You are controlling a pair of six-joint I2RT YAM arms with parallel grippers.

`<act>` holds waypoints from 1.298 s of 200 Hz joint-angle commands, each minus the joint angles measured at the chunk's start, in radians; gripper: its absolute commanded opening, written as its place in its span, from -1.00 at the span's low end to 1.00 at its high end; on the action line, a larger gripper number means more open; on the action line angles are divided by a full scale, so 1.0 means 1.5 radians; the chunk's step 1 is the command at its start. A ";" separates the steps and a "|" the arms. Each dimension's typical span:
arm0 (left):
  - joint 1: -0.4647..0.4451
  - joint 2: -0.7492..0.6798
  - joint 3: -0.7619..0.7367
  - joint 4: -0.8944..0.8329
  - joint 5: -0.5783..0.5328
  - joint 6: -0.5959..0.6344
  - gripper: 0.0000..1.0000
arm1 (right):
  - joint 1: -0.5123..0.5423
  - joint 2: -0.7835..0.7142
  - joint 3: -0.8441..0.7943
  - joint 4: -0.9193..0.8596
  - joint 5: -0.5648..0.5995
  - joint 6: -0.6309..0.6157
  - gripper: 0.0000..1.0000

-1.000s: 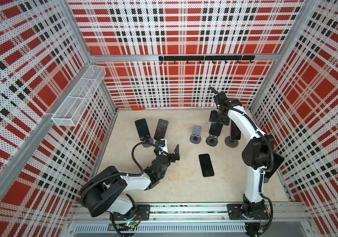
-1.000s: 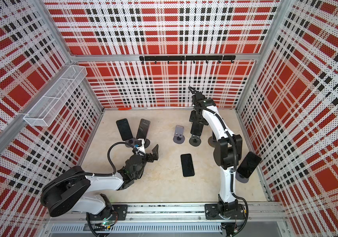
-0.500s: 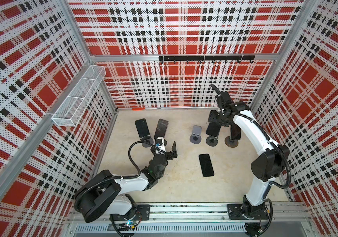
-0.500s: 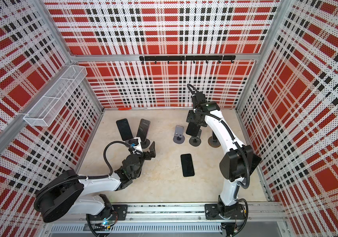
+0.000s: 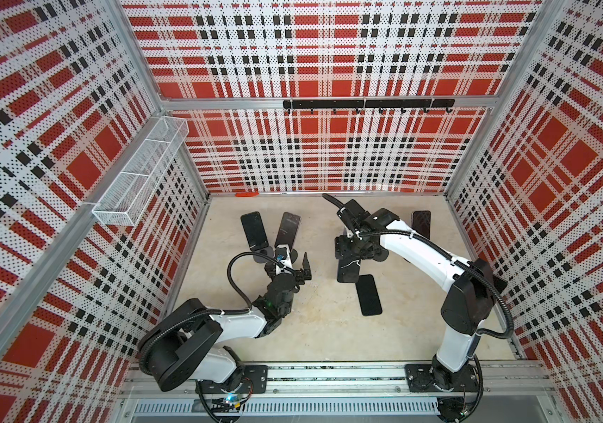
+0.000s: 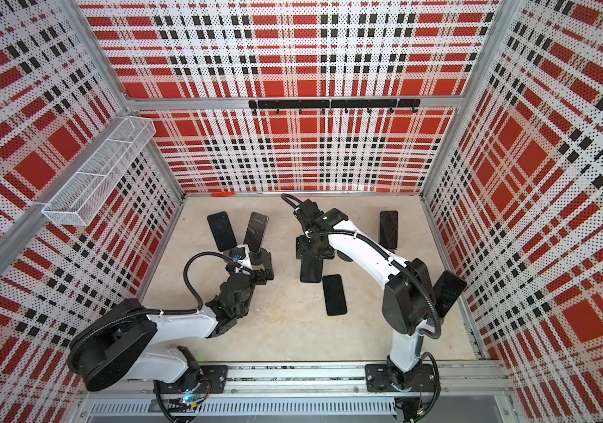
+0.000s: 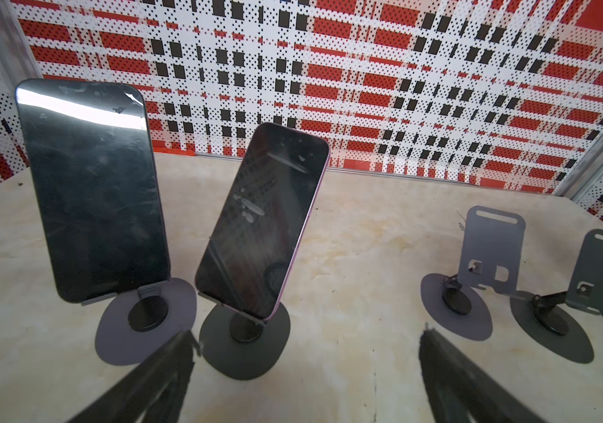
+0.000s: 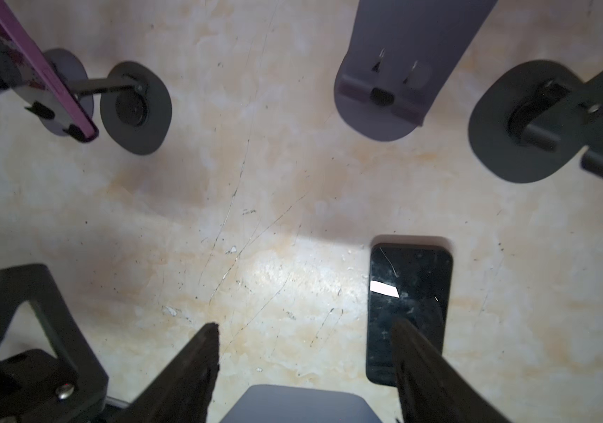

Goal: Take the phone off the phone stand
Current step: 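Carry the phone toward the robot and lower it beside the black phone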

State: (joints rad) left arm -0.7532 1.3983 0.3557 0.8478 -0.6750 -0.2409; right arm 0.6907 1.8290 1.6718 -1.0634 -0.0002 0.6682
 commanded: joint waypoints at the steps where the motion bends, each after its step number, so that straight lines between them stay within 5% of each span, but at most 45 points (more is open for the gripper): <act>1: 0.003 -0.008 -0.003 0.005 -0.028 0.007 0.96 | 0.019 0.023 -0.007 0.011 -0.017 0.019 0.39; 100: 0.003 -0.020 -0.011 0.007 -0.021 -0.005 0.96 | 0.091 0.108 -0.071 -0.001 -0.067 0.030 0.39; 259: 0.003 -0.020 -0.013 0.006 -0.016 -0.014 0.96 | 0.093 0.151 -0.141 0.060 -0.055 0.043 0.49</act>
State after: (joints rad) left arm -0.7532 1.3743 0.3481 0.8440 -0.6926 -0.2607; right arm 0.8257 2.0342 1.4769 -0.9920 -0.0902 0.7246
